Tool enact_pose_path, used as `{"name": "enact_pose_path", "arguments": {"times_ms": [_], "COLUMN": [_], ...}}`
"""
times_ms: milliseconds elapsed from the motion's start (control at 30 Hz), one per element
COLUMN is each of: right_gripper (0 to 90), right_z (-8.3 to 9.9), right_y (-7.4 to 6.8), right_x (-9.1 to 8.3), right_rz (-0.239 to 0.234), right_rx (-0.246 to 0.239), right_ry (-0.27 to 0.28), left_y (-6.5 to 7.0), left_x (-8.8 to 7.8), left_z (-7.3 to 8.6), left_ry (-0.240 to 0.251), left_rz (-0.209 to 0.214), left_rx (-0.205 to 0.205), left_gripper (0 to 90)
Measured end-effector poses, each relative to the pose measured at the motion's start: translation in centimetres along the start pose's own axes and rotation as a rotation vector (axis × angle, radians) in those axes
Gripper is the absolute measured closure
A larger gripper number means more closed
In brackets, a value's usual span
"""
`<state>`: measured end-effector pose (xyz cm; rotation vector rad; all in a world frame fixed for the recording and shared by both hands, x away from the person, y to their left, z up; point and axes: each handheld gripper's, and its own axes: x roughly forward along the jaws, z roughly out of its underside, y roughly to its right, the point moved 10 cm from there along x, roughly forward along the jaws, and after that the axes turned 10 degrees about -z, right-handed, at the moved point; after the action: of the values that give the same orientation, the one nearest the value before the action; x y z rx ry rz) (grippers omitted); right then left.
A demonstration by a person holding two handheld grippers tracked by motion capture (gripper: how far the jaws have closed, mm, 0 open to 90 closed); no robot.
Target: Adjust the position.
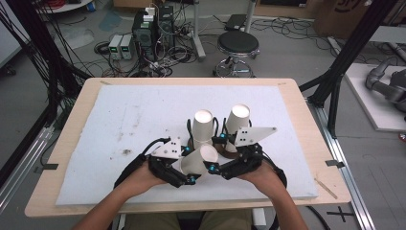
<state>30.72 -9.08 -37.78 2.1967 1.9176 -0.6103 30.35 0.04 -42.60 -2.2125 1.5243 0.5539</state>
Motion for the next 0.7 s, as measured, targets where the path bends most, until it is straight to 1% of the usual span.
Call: {"name": "enact_pose_path", "arguments": {"times_ms": [33,100,133,167,200,300,400,500,533,633,700], "right_gripper": [18.9,18.9,18.9,18.9,18.9,18.9,18.9,18.9,18.9,18.9,18.9], "right_z": [0.1,0.2,0.3,0.4,0.4,0.5,0.6,0.9,1.0,1.3,1.3], "right_y": [0.0,-0.3,-0.5,-0.6,-0.5,-0.4,-0.3,-0.3,-0.3,-0.5,-0.5], "right_x": [0.0,-0.1,-0.1,-0.1,-0.1,0.2,0.4,0.8,1.0,1.5,1.7], "right_rz": [-0.01,-0.051,-0.074,-0.081,-0.08,-0.079,-0.095,-0.105,-0.107,-0.129,-0.135], "right_rx": [0.001,-0.009,-0.016,-0.015,-0.031,-0.048,-0.062,-0.082,-0.087,-0.099,-0.104], "right_ry": [-0.004,-0.013,-0.022,-0.032,-0.046,-0.078,-0.106,-0.141,-0.156,-0.197,-0.206], "left_y": [-0.1,-0.3,-0.3,-0.4,-0.4,-0.2,-0.2,-0.1,-0.1,0.0,0.1], "left_x": [0.0,0.0,0.1,0.0,0.0,-0.1,-0.2,-0.3,-0.4,-0.3,-0.3], "left_z": [0.0,0.1,0.0,0.0,-0.1,-0.5,-0.8,-1.1,-1.1,-1.0,-0.8], "left_ry": [-0.028,-0.072,-0.089,-0.112,-0.129,-0.162,-0.194,-0.225,-0.241,-0.283,-0.307], "left_rz": [-0.002,0.002,0.005,0.009,0.012,0.028,0.04,0.053,0.059,0.069,0.084], "left_rx": [0.008,0.031,0.036,0.051,0.064,0.098,0.128,0.147,0.156,0.179,0.184], "left_gripper": [26.9,27.3,27.3,27.6,27.8,28.2,28.7,28.8,28.9,28.9,28.9]}}
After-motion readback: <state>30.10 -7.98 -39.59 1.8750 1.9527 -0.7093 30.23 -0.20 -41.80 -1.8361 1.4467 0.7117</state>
